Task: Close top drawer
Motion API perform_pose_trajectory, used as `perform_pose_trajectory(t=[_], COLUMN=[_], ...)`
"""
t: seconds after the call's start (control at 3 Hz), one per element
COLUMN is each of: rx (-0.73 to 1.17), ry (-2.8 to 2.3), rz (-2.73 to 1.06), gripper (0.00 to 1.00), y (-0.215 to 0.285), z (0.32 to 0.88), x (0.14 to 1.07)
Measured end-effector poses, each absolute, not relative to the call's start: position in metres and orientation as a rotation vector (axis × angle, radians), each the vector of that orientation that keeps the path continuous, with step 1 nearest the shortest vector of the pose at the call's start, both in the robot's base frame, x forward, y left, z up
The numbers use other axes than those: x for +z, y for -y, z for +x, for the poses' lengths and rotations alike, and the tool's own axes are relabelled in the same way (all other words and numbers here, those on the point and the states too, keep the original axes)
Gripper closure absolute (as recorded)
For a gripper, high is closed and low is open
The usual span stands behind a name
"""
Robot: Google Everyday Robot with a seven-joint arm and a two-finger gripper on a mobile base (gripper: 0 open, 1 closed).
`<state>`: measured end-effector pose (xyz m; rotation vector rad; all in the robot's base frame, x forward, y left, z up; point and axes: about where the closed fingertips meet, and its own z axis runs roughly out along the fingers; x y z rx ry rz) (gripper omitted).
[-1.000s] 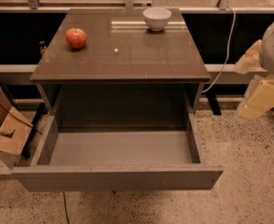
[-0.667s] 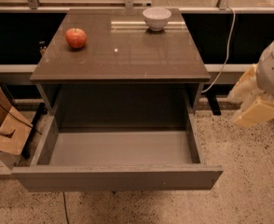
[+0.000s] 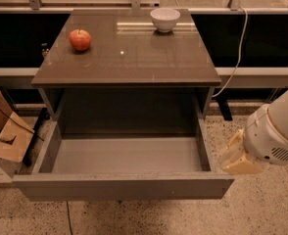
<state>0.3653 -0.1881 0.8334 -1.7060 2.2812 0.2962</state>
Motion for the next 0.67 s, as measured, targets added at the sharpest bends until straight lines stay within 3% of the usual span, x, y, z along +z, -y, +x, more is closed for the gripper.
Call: perform_pose_trajectory(t=[0.67], rx=[0.286], ry=[-2.277], rz=[-1.711], gripper=[1.00], y=[0.1883], z=[0.3659], x=[0.8384])
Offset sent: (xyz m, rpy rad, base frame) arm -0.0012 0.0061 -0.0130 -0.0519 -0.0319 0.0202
